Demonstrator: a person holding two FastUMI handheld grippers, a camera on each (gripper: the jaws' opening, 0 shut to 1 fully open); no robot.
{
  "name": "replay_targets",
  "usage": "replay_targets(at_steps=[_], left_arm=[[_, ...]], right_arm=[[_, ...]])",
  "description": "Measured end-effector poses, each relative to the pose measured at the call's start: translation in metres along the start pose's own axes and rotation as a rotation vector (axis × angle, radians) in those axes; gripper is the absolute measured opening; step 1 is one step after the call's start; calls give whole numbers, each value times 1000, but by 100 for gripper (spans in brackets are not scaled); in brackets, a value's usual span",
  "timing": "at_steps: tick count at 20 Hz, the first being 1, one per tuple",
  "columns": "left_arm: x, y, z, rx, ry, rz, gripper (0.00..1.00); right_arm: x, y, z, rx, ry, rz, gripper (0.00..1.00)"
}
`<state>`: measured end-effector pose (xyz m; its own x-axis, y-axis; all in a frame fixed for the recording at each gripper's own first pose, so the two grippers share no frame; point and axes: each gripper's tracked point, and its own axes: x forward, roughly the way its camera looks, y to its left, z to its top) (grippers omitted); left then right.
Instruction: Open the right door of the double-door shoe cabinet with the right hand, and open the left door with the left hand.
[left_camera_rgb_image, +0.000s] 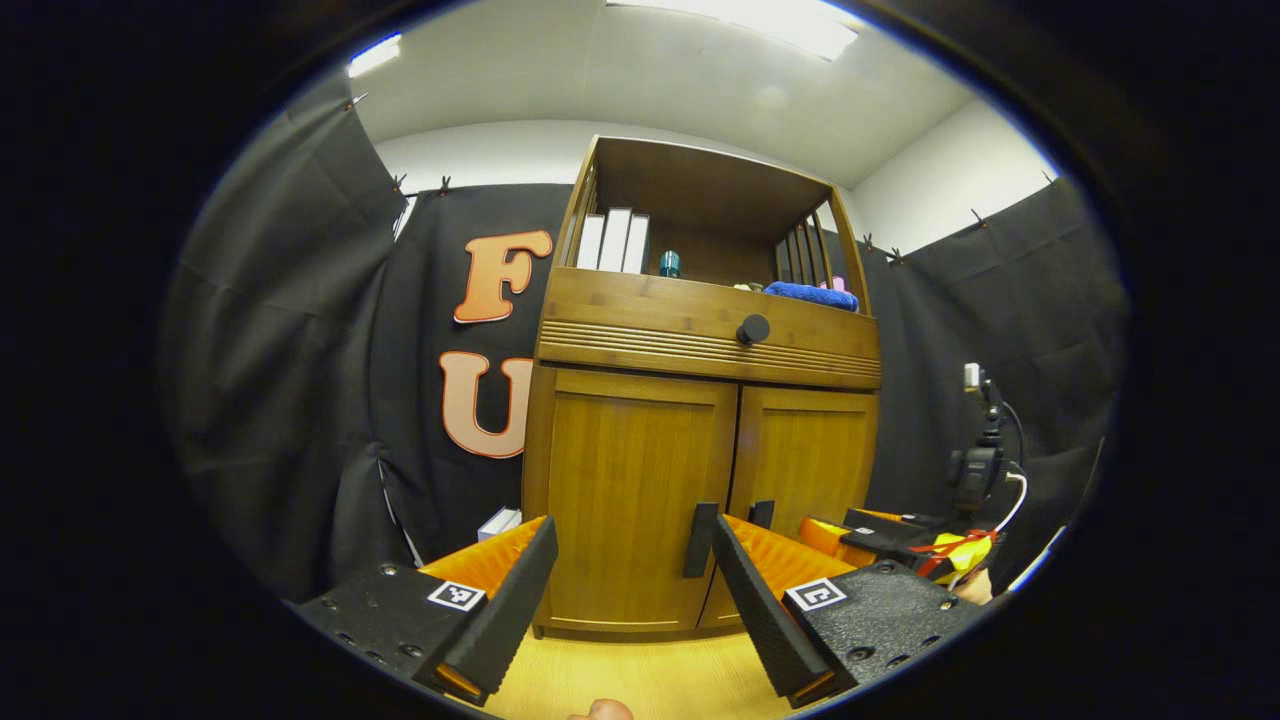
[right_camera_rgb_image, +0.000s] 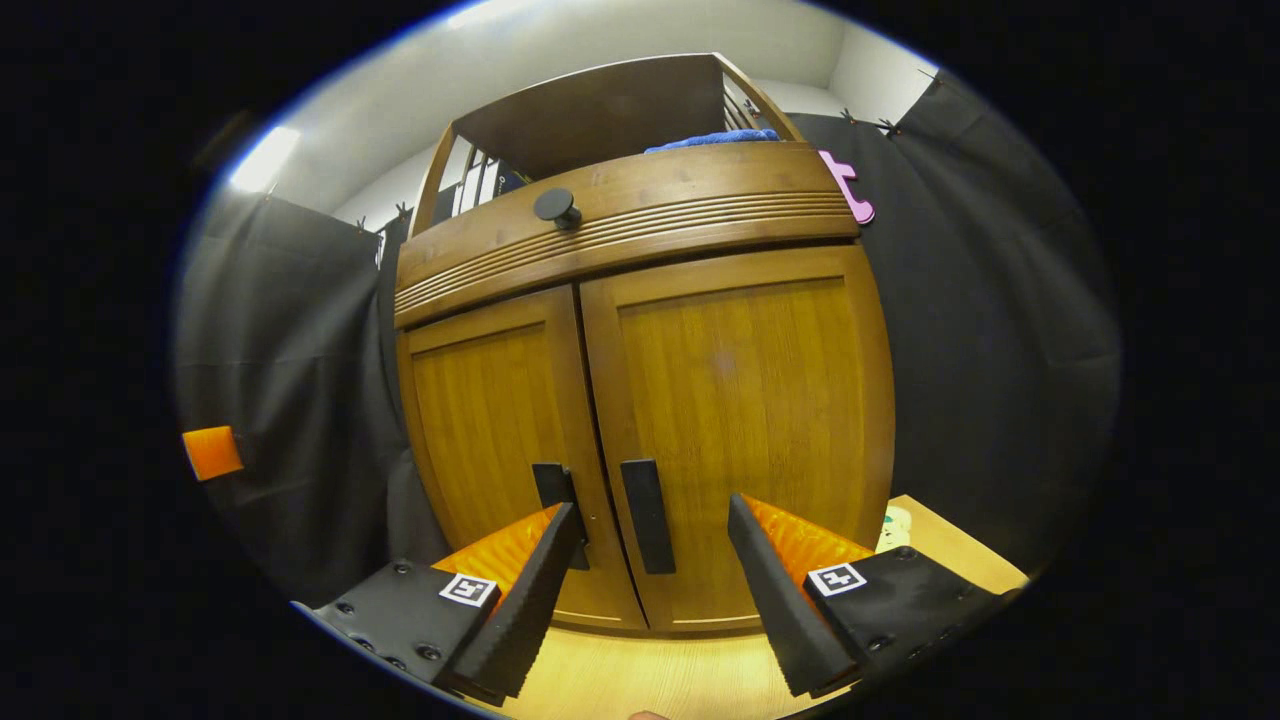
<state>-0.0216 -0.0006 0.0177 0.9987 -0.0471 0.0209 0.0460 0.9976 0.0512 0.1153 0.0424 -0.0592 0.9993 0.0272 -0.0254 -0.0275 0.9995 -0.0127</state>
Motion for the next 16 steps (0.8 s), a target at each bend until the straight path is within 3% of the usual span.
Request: replay_targets(at_steps=[7,8,9,12,14,16], left_arm=[[2,15,-5,9,9,10,94],[3,17,-4,17,6,16,94],[4,20,-4,24,4,24,92],[7,25,-5,32,7,30,97],[7,24,-6,32,7,29,92],[7,25,-6,24,8,24,92]], right_arm=[[63,-7,-26,-10,60,-59,97],[73,-7,-29,-19,67,-66,88],[79,-6,-32,-24,76,-72,88],[94,-6,-37,-42,74,-75,87],[104,-7,-40,-56,68,-83,86],[109,-4,-43,-52,73,-72,73]])
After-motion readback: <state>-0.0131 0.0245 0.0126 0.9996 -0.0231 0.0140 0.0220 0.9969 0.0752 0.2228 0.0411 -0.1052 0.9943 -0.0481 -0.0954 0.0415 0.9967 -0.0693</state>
